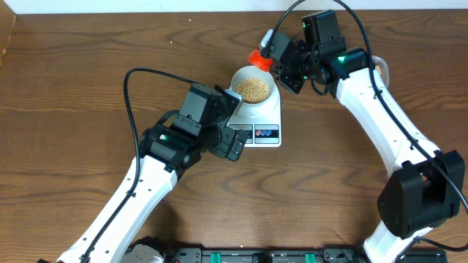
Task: Scoop item into bowl and weigh 50g on scale
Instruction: 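Carry the red scoop right to the soybean tub with the right gripper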
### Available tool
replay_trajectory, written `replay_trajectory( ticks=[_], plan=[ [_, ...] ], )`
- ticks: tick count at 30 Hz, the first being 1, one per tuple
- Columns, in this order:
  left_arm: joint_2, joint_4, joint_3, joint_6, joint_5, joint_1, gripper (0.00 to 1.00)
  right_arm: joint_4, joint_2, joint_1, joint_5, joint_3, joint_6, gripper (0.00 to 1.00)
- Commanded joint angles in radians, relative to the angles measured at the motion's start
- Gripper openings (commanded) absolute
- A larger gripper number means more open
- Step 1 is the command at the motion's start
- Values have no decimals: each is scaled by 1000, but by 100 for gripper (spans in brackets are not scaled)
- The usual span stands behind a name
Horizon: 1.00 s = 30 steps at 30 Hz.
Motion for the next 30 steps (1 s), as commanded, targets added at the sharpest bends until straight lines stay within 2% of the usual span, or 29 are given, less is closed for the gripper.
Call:
replay_trajectory(
  ticks=[1,5,8,14,21,24,30],
  plan=[
    [-2,-2,-8,6,-13,3,99,1,-5,-2,-10,16,-72,1],
    [-2,-2,-8,6,-13,3,99,2,-5,-2,-10,16,-70,1],
    [-2,-2,-8,6,-13,3,99,22,-5,-3,-10,16,-14,1],
    [-2,-2,-8,6,-13,3,99,94,-24,-44,-6,16,255,1],
    [-2,-2,-8,6,-13,3,99,82,-84,-178,-5,16,469,1],
    [-2,-2,-8,6,-13,3,99,15,-103,-259,26,16,483,1],
    [-2,-2,-8,6,-13,3,99,-158,-106,-366,244,16,428,1]
  ],
)
